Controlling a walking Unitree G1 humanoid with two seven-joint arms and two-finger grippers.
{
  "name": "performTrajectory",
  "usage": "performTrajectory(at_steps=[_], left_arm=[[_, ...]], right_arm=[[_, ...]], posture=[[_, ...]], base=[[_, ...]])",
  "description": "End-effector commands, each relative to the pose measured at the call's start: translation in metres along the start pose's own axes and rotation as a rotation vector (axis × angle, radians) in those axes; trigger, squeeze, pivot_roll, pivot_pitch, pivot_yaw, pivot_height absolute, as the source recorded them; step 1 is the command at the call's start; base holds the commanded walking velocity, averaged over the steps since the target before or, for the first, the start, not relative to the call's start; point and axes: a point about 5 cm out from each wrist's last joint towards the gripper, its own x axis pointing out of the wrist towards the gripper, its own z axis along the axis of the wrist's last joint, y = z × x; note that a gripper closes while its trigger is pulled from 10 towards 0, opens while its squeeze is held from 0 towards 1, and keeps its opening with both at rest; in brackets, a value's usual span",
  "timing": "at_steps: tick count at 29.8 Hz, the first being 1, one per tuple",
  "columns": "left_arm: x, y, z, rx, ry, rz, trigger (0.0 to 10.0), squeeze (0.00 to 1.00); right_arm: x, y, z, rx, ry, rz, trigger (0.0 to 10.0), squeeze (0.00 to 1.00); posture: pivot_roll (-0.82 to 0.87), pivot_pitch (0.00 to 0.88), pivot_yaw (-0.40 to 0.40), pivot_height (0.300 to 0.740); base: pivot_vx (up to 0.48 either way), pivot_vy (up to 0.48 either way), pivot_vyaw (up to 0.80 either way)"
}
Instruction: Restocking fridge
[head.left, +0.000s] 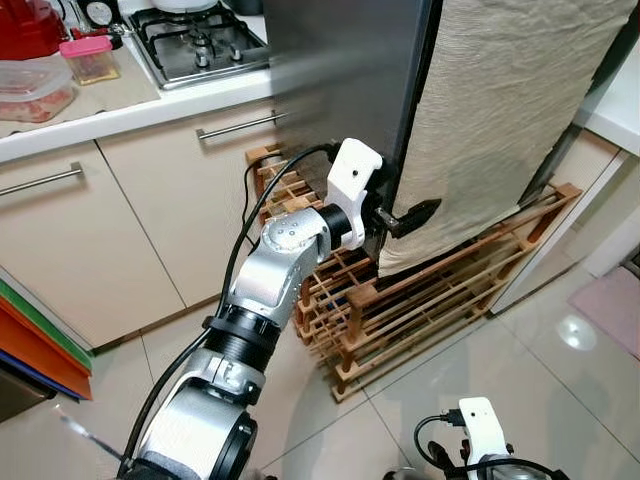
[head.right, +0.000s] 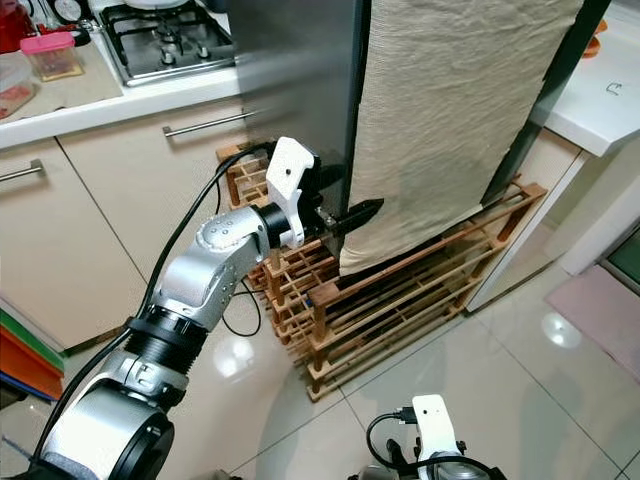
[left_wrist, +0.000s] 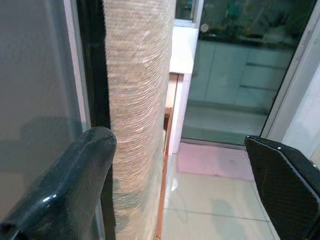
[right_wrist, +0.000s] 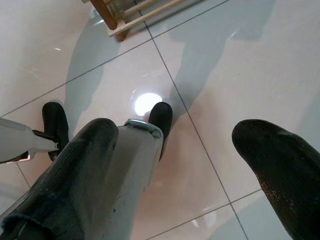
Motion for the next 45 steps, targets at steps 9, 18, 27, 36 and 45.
performTrajectory(at_steps=[9,18,27,36,45], left_arm=[[0.011,0.006,-0.001,0.056,0.017,0.088,10.0,0.0],[0.02,0.008,0.0,0.056,0.0,0.138,10.0,0.0],[0.031,-0.006,0.009,0.029,-0.043,0.05,10.0,0.0],[0.035,-0.003,0.001,0.116,0.007,0.114,10.0,0.0],[0.05,-0.026,-0.002,0.133,0.015,0.053,10.0,0.0]], right_arm=[[0.0,0.001,0.002,0.008,-0.016,-0.005,10.0,0.0],[0.0,0.001,0.002,0.007,-0.015,-0.005,10.0,0.0],[0.0,0.001,0.0,0.013,-0.011,-0.008,10.0,0.0],[0.0,0.001,0.0,0.008,-0.007,-0.006,10.0,0.0],[0.001,0.002,0.001,0.004,-0.003,-0.003,10.0,0.0]], posture=[[-0.13,0.03,0.033,0.74],[-0.14,0.03,0.039,0.74],[-0.15,0.036,0.043,0.74],[-0.14,0.038,0.043,0.74],[-0.14,0.038,0.05,0.74]], base=[[0.0,0.0,0.0],[0.0,0.0,0.0],[0.0,0.0,0.0],[0.0,0.0,0.0],[0.0,0.0,0.0]])
